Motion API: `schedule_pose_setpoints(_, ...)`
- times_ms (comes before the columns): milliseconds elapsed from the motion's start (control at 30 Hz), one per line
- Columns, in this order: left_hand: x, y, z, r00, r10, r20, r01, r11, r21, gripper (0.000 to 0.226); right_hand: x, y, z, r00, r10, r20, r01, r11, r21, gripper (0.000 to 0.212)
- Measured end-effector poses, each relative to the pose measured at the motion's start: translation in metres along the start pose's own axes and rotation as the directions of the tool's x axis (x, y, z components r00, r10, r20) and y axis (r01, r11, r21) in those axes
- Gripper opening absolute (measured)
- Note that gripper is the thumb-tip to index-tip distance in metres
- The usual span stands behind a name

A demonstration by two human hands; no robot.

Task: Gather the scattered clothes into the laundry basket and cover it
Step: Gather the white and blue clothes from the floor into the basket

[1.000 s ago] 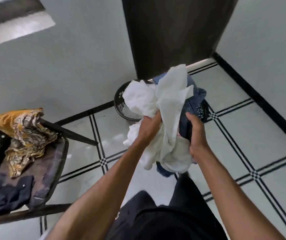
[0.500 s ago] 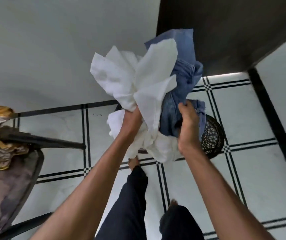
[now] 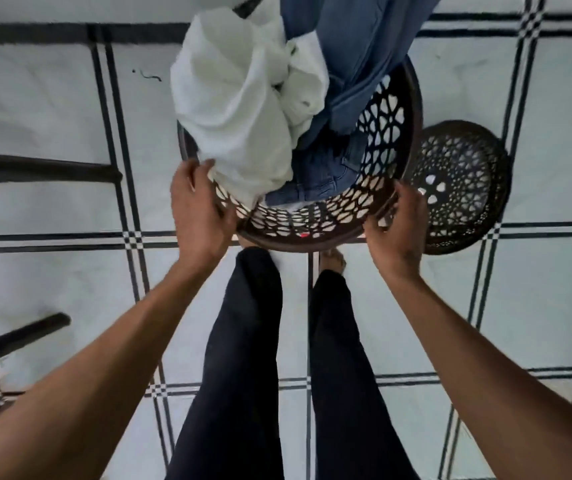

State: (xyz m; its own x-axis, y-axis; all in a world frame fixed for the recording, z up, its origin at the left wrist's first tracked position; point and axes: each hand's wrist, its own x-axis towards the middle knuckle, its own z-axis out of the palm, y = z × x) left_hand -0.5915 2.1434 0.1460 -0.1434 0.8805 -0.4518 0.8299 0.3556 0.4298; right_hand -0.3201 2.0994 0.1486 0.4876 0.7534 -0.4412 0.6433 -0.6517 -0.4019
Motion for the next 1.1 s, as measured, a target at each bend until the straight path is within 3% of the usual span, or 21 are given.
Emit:
schedule_pose_setpoints(67,0.001,0.0,0.004,0.98,-0.191,-0.054,0.178,0.966,-0.186,0.082,0.003,0.008,-0.003,0.987,0.142,0.079,-0.153,0.978,0.143,0.083)
schedule_pose_setpoints(133,0.01,-0.002,0.01,0.909,-0.413,0.055,0.405,0.846,-0.347,0.086,0.013,0.005,0.002,0.953,0.217,0.214,-0.268,0.931,0.247,0.093)
schedule_pose_setpoints(167,0.013,-0.004,0.013,0.876,-0.467,0.121,0.477,0.801,-0.362,0.077,0.017,0.004,0.006,0.936,0.237,0.259,-0.303,0.918,0.256,0.094)
schedule_pose_setpoints(233,0.013,-0.003,0.017,0.862,-0.477,0.172,0.507,0.809,-0.298,0.054,0.021,-0.001,0.011,0.922,0.278,0.269,-0.337,0.92,0.202,0.09)
schedule_pose_setpoints(300,0.01,-0.004,0.016,0.861,-0.478,0.174,0.508,0.816,-0.275,0.047,0.02,-0.005,0.014,0.917,0.304,0.257,-0.35,0.923,0.161,0.09)
schedule_pose_setpoints(500,-0.026,-0.026,0.016,0.809,-0.513,0.288,0.583,0.762,-0.28,0.051,-0.013,0.002,0.016,0.83,0.424,0.362,-0.5,0.854,0.144,0.094)
schedule_pose_setpoints(567,-0.043,-0.035,0.019,0.802,-0.517,0.299,0.587,0.775,-0.236,0.068,-0.027,0.001,0.016,0.852,0.446,0.276,-0.491,0.862,0.125,0.097)
schedule_pose_setpoints(633,-0.052,-0.039,0.018,0.876,-0.457,0.155,0.479,0.863,-0.161,0.086,-0.031,-0.009,0.015,0.923,0.361,0.135,-0.376,0.92,0.109,0.103)
schedule_pose_setpoints(700,-0.045,-0.029,0.009,0.962,-0.27,-0.046,0.258,0.95,-0.178,0.086,-0.018,-0.024,0.015,0.984,0.178,0.022,-0.179,0.975,0.135,0.106)
schedule_pose_setpoints(767,-0.026,-0.012,0.0,0.99,-0.085,-0.116,0.061,0.979,-0.197,0.085,0.012,-0.05,0.011,0.999,-0.008,-0.033,0.013,0.985,0.17,0.107)
schedule_pose_setpoints(833,0.003,0.002,-0.005,0.999,0.039,-0.021,-0.042,0.982,-0.183,0.085,0.05,-0.083,0.009,0.986,-0.149,-0.068,0.159,0.971,0.176,0.109)
schedule_pose_setpoints(900,0.032,0.016,-0.006,0.97,0.118,0.213,-0.09,0.986,-0.139,0.08,0.089,-0.113,0.012,0.955,-0.28,-0.097,0.29,0.949,0.124,0.109)
schedule_pose_setpoints(1000,0.053,0.036,0.0,0.79,0.152,0.594,-0.211,0.977,0.031,0.067,0.12,-0.137,0.02,0.911,-0.412,0.024,0.413,0.911,-0.016,0.087)
schedule_pose_setpoints(1067,0.054,0.04,0.006,0.682,0.118,0.722,-0.23,0.971,0.059,0.056,0.112,-0.136,0.026,0.875,-0.475,0.096,0.484,0.866,-0.124,0.055)
schedule_pose_setpoints(1100,0.051,0.038,0.007,0.676,0.11,0.729,-0.202,0.979,0.039,0.05,0.101,-0.132,0.029,0.857,-0.5,0.123,0.514,0.844,-0.154,0.046)
